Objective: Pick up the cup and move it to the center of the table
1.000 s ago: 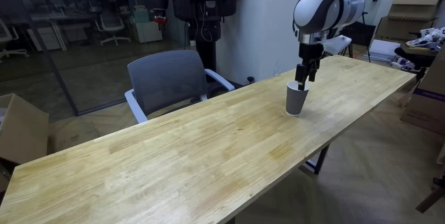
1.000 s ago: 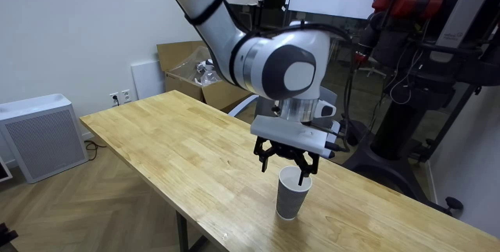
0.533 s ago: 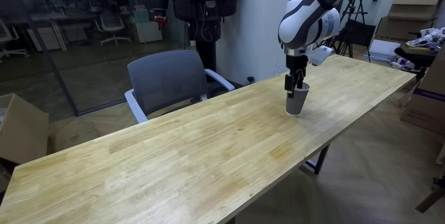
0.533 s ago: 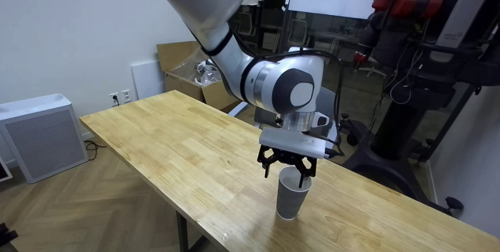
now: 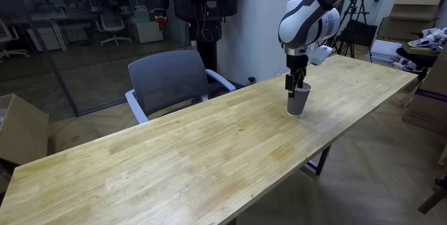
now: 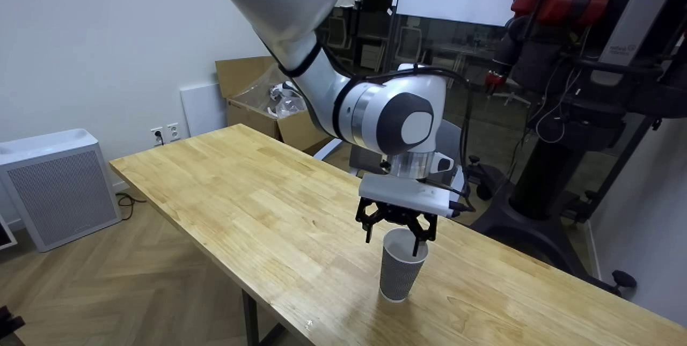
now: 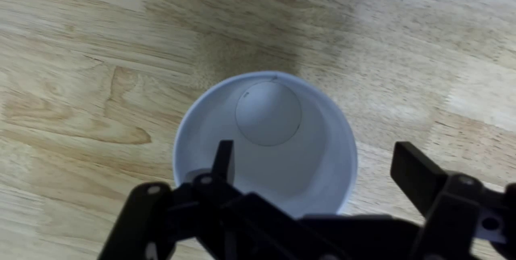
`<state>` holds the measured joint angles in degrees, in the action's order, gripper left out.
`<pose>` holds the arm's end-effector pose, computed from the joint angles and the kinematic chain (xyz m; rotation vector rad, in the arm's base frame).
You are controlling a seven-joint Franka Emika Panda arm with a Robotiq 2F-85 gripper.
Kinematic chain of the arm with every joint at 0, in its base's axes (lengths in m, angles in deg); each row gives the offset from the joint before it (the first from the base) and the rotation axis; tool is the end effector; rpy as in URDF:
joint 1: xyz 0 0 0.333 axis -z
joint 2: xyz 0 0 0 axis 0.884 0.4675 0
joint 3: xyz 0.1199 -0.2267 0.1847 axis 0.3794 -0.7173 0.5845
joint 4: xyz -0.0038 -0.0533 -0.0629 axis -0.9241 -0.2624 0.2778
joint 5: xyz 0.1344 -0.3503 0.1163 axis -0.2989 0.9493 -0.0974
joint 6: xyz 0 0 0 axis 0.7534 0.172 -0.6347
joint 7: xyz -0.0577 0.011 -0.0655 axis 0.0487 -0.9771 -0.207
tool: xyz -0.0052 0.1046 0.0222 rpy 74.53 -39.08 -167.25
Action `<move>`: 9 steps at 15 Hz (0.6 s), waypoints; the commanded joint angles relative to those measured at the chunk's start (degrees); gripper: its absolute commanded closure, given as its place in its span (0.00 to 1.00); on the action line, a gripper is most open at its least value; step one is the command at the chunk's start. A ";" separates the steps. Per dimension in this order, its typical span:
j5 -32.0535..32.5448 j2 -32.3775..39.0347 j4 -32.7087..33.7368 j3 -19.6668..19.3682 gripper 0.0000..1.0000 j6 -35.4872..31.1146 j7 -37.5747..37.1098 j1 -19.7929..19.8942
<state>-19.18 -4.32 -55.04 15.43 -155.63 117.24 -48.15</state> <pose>0.6657 -0.2166 0.1400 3.0358 0.3593 -0.1589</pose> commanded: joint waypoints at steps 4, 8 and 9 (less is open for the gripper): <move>0.87 0.06 0.15 1.06 0.25 0.05 -0.46 0.85; 0.80 0.22 -0.02 1.37 0.29 -0.53 -0.26 0.98; 0.73 0.21 -0.10 1.42 0.28 -0.90 -0.33 1.02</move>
<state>-19.16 -4.06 -55.18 15.84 -155.80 117.27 -48.07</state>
